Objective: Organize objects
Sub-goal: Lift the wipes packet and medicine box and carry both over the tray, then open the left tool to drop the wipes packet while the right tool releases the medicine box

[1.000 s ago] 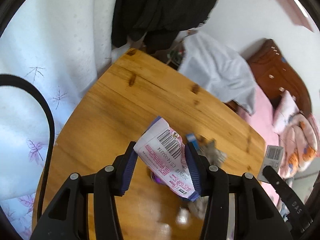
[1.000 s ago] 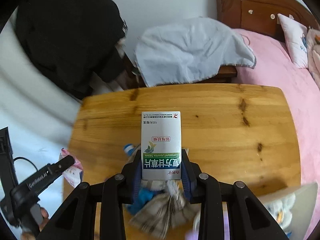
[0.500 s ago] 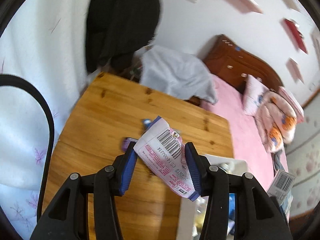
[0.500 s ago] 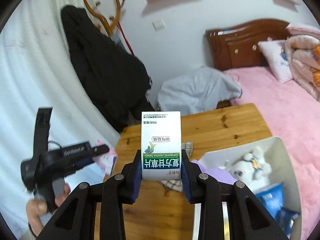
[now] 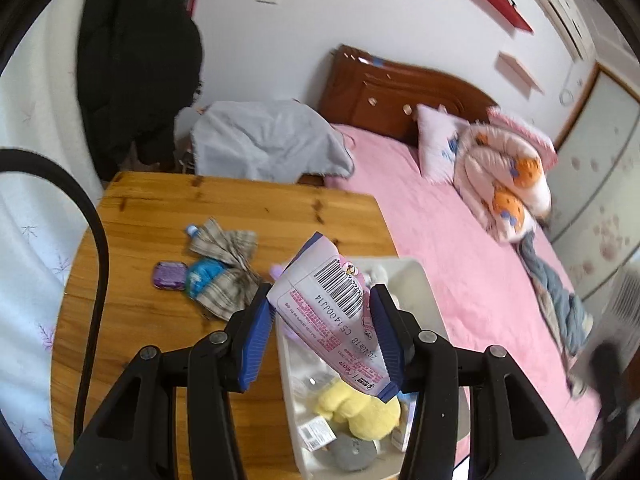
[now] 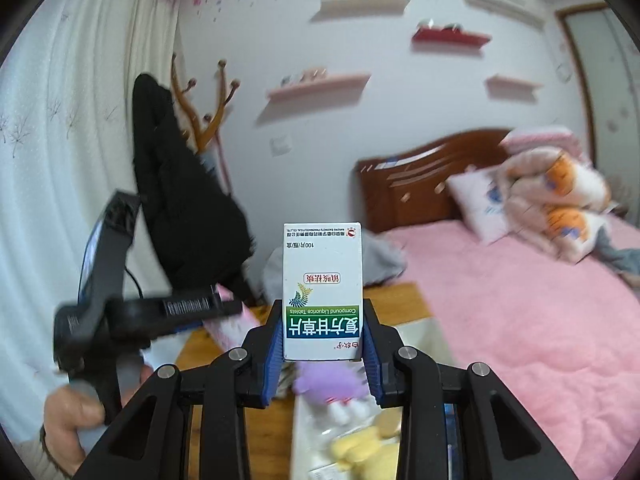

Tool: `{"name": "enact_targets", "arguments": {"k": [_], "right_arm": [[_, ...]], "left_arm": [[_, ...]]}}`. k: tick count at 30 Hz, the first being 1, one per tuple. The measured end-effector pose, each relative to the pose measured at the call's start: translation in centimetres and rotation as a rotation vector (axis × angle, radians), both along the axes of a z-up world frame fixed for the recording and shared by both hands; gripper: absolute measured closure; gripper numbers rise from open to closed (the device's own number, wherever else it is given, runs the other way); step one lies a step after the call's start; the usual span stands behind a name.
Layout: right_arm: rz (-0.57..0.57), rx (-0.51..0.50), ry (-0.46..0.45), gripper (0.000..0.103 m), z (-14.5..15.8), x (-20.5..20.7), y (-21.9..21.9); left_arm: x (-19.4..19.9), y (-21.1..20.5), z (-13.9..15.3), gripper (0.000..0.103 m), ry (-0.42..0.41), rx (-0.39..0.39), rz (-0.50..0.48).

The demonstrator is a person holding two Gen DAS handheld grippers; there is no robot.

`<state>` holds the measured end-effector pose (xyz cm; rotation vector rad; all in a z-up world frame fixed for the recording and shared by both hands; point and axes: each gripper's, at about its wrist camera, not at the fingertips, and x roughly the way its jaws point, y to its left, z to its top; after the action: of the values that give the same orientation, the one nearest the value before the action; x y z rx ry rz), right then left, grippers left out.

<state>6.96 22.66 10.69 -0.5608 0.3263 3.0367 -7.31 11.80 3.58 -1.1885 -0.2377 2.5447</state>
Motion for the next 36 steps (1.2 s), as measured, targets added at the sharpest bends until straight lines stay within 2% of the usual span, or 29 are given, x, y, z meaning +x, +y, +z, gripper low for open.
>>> {"name": "enact_targets", "arguments": {"k": [6, 14, 22, 25, 30, 36], "right_arm": [[-0.114, 0.038, 0.034, 0.068, -0.6, 1.1, 3.1], [-0.181, 0.019, -0.108, 0.068, -5.4, -1.1, 7.6], [-0.163, 0.009, -0.191, 0.068, -8.7, -2.6, 8.5], [-0.149, 0.012, -0.216, 0.068, -9.7, -3.1, 8.4], [-0.141, 0.017, -0.251, 0.068, -10.7, -3.9, 8.3], [-0.132, 0.025, -0.281, 0.067, -11.5, -4.4, 8.2]], "left_arm": [[1.9, 3.7, -2.6, 0.05, -0.014, -0.081, -0.072], [4.0, 6.9, -6.1, 0.05, 0.009, -0.216, -0.126], [4.4, 8.2, -8.2, 0.05, -0.014, -0.264, -0.144], [4.6, 8.5, -8.6, 0.049, 0.0, -0.289, -0.14], [4.9, 8.6, -8.7, 0.049, 0.016, -0.304, -0.128], [5.0, 8.3, -9.1, 0.047, -0.002, -0.311, -0.111]]}}
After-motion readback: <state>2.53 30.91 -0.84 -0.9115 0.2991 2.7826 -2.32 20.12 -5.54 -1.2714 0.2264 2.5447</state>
